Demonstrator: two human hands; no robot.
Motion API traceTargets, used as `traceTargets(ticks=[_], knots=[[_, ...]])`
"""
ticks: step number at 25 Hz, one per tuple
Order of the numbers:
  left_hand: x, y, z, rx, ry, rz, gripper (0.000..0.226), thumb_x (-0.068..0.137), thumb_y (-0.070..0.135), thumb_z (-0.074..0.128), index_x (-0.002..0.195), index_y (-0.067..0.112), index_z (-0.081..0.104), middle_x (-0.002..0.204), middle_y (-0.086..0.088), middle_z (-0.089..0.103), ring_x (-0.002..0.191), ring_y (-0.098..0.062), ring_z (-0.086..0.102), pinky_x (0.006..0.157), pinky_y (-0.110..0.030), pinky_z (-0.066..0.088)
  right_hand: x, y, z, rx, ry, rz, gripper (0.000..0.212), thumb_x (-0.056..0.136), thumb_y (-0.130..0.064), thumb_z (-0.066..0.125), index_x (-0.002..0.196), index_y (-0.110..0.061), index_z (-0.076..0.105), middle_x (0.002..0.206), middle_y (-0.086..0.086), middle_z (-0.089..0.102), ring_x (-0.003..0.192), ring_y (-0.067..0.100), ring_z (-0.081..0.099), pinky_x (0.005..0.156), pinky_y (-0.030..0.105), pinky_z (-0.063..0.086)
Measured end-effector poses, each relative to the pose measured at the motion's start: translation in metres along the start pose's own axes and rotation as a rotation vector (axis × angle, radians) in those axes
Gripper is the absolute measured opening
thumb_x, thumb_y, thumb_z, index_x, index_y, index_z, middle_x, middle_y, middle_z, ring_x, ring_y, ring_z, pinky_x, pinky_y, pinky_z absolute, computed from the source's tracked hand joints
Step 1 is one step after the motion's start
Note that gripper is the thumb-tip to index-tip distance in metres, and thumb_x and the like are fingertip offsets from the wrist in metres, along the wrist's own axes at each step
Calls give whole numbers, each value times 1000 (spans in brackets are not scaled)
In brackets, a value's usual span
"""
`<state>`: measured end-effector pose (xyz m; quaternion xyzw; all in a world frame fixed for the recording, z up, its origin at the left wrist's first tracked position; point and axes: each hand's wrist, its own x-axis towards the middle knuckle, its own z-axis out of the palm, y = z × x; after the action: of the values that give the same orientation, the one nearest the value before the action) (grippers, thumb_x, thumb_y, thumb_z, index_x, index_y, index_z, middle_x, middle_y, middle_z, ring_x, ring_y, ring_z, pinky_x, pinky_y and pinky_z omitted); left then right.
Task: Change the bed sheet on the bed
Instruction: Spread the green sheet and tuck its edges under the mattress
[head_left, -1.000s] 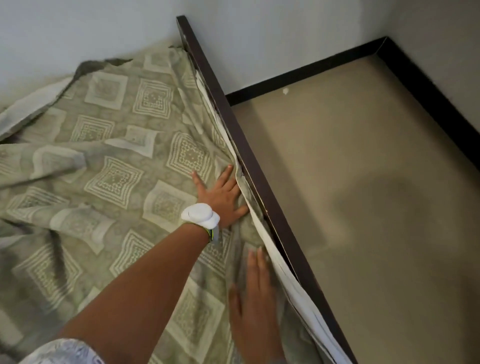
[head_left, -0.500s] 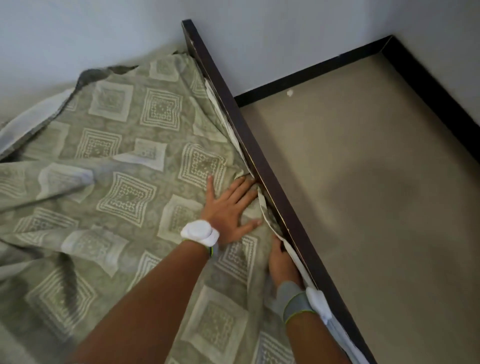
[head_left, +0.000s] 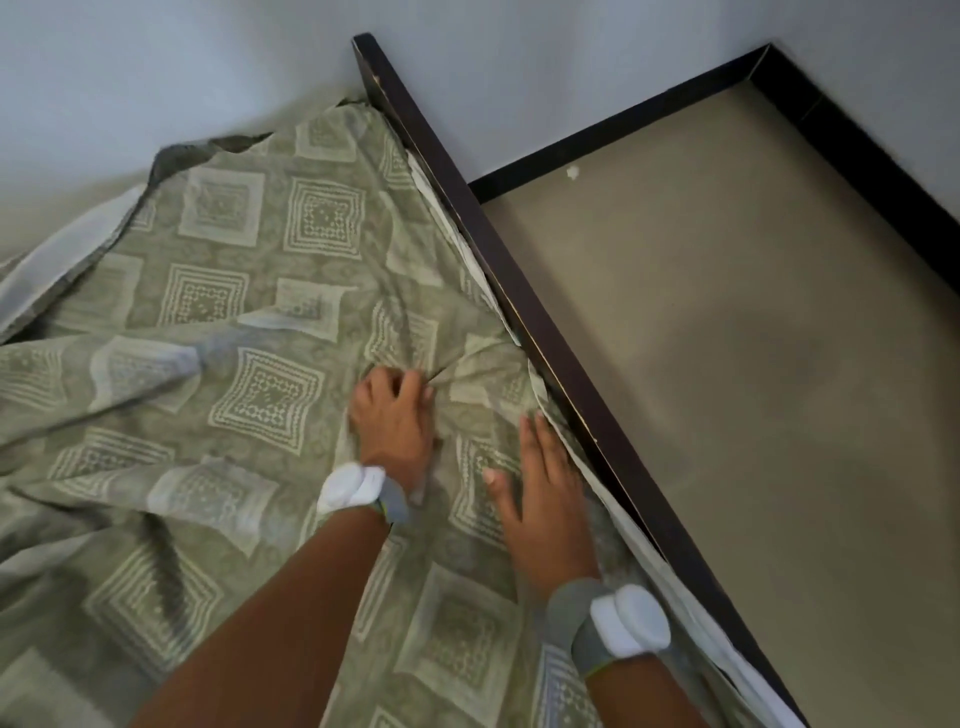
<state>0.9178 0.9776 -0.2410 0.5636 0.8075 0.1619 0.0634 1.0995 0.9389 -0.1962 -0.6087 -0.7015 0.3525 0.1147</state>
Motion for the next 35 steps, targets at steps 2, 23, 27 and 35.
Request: traceTargets(ticks=[2, 23, 27, 35], knots=[[-16, -26, -17, 29, 35, -22, 40, 92, 37, 35, 94, 7, 60, 99, -22, 52, 87, -39, 49, 80, -45, 38, 24, -6, -8, 23, -31, 15, 71, 94, -56, 31, 153, -20, 12, 160, -3, 11, 147, 13, 13, 117, 30, 14], [105, -8, 2, 86, -430, -230, 104, 50, 87, 10, 141, 48, -23, 153, 10, -33, 140, -37, -29, 104, -74, 5, 178, -77, 5, -74, -137, 30, 64, 100, -45, 27, 153, -16, 5, 162, 0, 1, 148, 19, 6, 120, 36, 6], [107, -10, 6, 118, -464, -184, 120, 40, 94, 16, 142, 45, -24, 151, 7, -38, 138, -36, -35, 99, -76, -8, 223, -80, 24, 86, -126, 315, 64, 99, -48, 25, 152, -14, 12, 158, 9, 21, 143, 27, 25, 113, 37, 21], [109, -3, 7, 139, -269, -254, 82, 71, 70, 3, 148, 44, -3, 158, 9, -21, 146, -28, -15, 104, -72, -9, 203, -115, 25, -17, -104, 124, 68, 100, -47, 26, 153, -13, -1, 162, 4, -4, 148, 19, -4, 118, 38, -4]])
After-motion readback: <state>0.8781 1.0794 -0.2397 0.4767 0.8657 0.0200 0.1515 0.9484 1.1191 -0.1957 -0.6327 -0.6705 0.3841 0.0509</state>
